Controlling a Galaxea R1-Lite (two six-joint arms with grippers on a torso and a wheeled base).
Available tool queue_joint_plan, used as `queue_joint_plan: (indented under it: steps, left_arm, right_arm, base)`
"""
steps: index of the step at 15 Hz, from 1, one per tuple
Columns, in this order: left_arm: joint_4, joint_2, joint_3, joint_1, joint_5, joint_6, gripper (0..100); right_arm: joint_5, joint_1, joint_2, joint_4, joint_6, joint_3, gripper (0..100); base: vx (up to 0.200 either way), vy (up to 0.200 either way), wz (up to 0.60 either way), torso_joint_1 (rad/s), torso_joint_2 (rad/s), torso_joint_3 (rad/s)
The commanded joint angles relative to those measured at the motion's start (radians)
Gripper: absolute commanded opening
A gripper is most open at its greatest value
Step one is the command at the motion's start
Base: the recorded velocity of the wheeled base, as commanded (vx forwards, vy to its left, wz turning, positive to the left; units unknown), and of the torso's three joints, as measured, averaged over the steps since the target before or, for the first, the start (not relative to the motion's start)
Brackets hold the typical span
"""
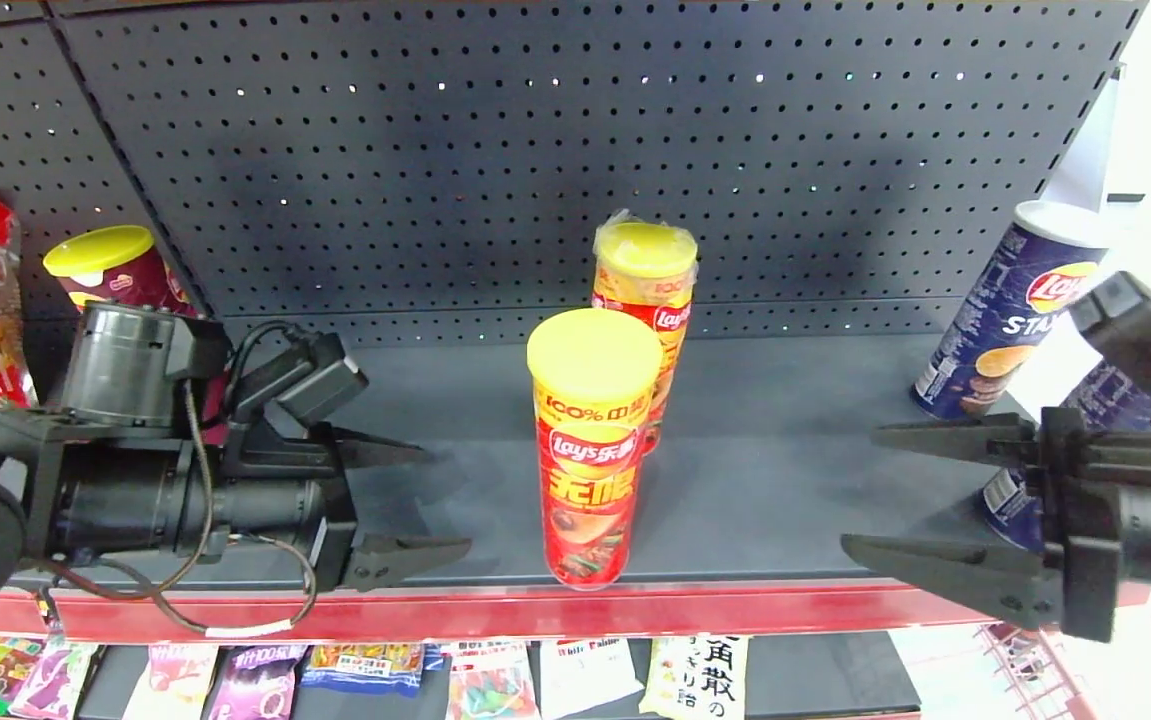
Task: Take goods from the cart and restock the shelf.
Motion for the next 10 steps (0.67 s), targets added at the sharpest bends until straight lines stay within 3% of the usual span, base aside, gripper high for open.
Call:
queue_joint_plan:
  steps: [1,4,10]
  left_arm:
    - [0.000,0.073,-0.038,-0.029,0.004,0.000,100]
    - [0.000,0.123,-0.078,-0.055,0.007,0.001,100]
    - [0.000,0.163,-0.113,-0.078,0.017,0.001,100]
  right_arm:
    - [-0.009,-0.007,-0.111,0.004,0.016,0.048,100]
    - [-0.024,-0.062,-0.154,0.003,0.039,0.060,100]
    - [-0.026,-0.082,-0.163,0.003,0.039,0.061,100]
  base:
    - [0.000,0.000,0.00,0.000,0.00,0.000]
    - [0.000,0.000,0.00,0.000,0.00,0.000]
    - [0.000,0.000,0.00,0.000,0.00,0.000]
